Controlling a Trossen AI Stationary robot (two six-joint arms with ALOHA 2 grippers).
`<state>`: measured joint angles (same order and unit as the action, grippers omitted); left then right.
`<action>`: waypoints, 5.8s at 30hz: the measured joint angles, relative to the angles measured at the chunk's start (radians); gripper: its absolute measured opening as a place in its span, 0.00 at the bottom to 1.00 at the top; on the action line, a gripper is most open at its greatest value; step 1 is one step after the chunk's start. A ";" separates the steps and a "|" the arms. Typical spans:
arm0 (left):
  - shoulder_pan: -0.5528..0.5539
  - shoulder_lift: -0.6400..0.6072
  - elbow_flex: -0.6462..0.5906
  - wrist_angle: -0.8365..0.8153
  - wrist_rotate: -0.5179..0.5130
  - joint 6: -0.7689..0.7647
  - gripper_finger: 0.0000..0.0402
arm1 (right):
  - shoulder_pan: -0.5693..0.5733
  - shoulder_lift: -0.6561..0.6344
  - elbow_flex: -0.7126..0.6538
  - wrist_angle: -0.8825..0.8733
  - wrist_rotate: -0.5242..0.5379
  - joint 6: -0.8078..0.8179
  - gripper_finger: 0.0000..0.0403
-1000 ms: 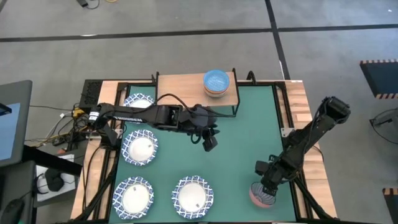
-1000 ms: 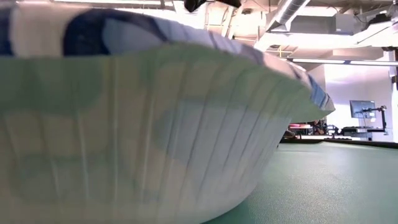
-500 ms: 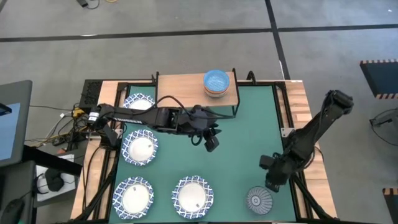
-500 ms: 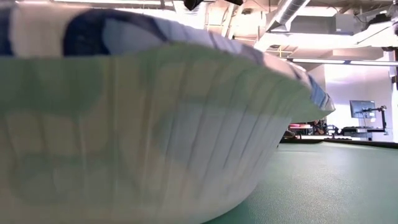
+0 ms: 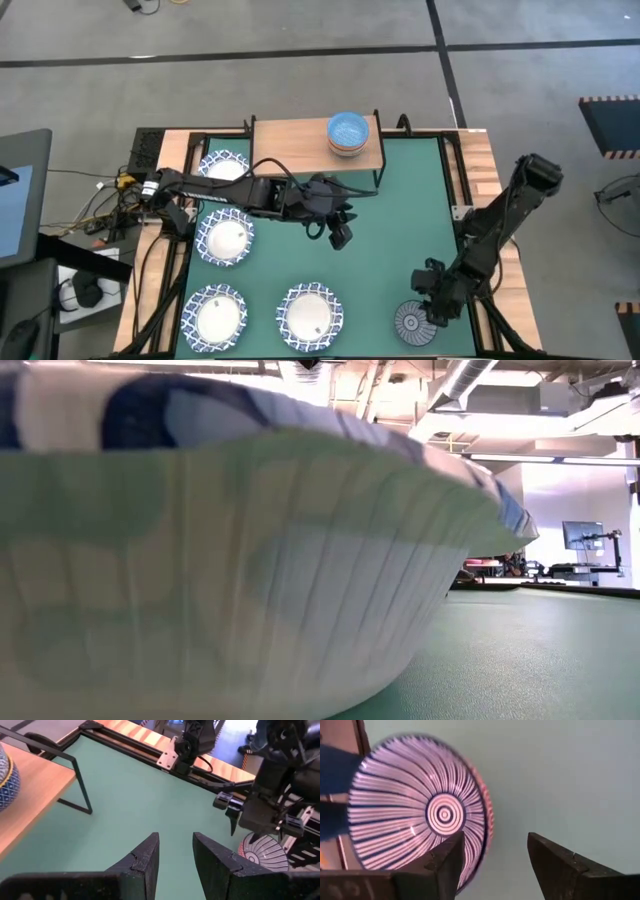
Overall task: Place and stack bowls onto a shelf
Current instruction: Stack the small dark blue bowl on the small blue bowl on the shelf
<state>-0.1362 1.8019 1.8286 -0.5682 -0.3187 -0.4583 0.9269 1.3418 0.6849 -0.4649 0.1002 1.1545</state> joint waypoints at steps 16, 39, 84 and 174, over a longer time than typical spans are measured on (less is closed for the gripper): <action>0.001 0.000 0.000 0.019 0.016 -0.009 0.26 | -0.024 0.027 0.000 -0.049 0.068 0.112 0.09; 0.009 0.183 0.001 0.184 0.086 0.107 0.42 | -0.474 -0.109 0.326 -0.390 0.422 -0.216 0.10; 0.168 0.197 0.066 0.059 0.186 0.190 0.38 | -0.694 -0.048 0.659 -0.742 0.426 -0.439 0.13; 0.689 0.261 0.515 -0.292 0.393 0.359 0.34 | -1.138 0.001 0.949 -0.583 0.400 -0.789 0.16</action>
<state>0.5525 2.0624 2.3435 -0.8600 0.0738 -0.0996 -0.2111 1.3425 1.6341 -1.0480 0.5003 0.3656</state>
